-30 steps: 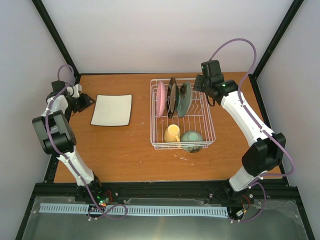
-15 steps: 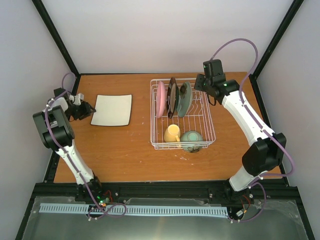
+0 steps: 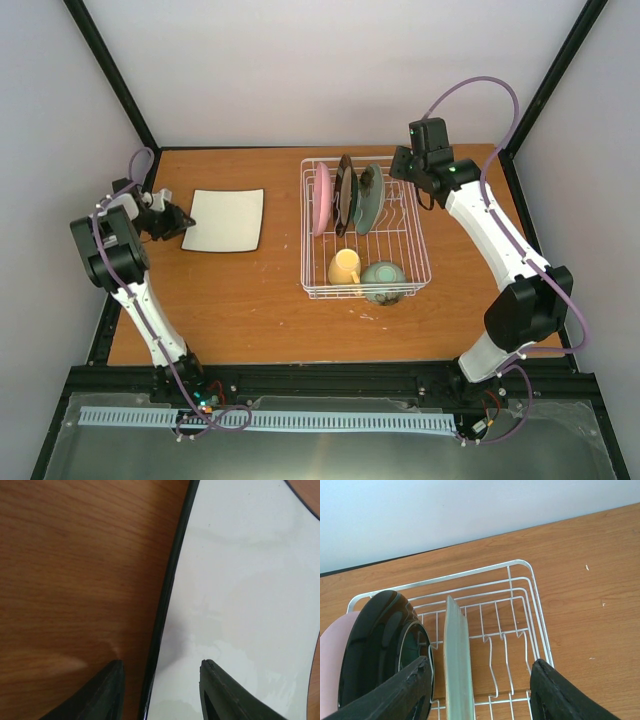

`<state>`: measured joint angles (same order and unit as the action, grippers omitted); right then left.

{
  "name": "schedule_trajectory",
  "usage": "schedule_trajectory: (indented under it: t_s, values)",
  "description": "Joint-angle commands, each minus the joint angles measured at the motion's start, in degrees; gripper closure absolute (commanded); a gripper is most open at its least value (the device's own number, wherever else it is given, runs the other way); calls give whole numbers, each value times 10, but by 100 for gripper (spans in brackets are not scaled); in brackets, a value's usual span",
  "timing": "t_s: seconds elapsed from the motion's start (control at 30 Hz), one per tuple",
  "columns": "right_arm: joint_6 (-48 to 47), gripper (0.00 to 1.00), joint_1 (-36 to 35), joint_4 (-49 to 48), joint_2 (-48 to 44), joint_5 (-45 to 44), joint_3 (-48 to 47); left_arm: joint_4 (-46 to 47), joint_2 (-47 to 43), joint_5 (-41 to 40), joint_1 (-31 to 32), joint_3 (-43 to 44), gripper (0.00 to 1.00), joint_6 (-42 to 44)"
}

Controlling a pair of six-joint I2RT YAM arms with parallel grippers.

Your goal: Load the mixed dishes into the dish rack

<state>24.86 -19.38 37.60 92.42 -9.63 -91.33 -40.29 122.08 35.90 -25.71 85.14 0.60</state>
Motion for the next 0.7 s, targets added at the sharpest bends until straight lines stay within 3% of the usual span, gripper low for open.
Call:
schedule_trajectory:
  t_s: [0.0,0.3,0.47,0.67]
  values:
    - [3,46,7,-9,6,0,6,2,26,25,-3,24,59,14]
    - [4,46,7,-7,11,6,5,12,56,66,-3,18,78,13]
    - [4,46,8,-7,14,10,5,10,74,85,-3,19,99,20]
    - [4,46,8,-8,18,14,6,9,71,120,-3,24,99,23]
